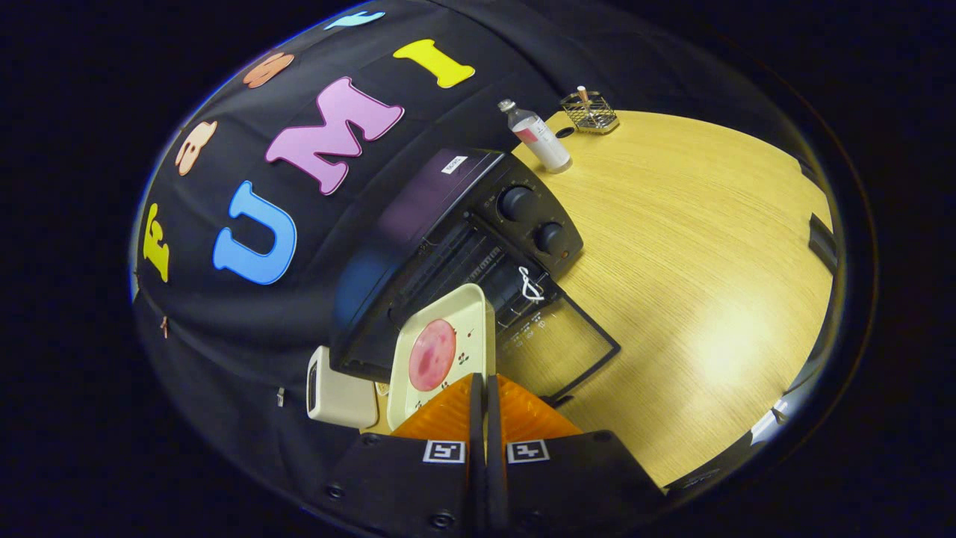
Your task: Open the toaster oven, put the food inside, and close the toaster oven door.
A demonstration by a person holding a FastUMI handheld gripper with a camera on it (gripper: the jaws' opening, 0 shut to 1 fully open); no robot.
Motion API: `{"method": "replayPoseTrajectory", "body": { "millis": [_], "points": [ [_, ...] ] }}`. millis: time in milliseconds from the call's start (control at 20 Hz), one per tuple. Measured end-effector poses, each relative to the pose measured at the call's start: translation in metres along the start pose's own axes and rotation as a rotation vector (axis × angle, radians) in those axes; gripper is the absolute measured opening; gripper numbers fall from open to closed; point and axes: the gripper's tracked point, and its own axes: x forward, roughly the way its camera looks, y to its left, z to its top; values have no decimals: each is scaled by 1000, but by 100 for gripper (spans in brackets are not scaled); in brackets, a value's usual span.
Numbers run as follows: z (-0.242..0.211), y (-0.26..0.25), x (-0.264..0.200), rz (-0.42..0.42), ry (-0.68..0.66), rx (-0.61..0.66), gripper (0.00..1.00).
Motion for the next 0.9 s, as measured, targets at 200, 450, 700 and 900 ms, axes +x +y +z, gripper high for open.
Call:
{"method": "replayPoseTrajectory", "body": {
  "millis": [200, 450, 700, 900],
  "points": [
    [4, 8, 41, -8, -46, 42, 6],
    [0, 13, 92, -27, -77, 136, 6],
    [7, 24, 115, -47, -125, 178, 6],
    [7, 24, 123, -69, -127, 202, 6]
  ]
}}
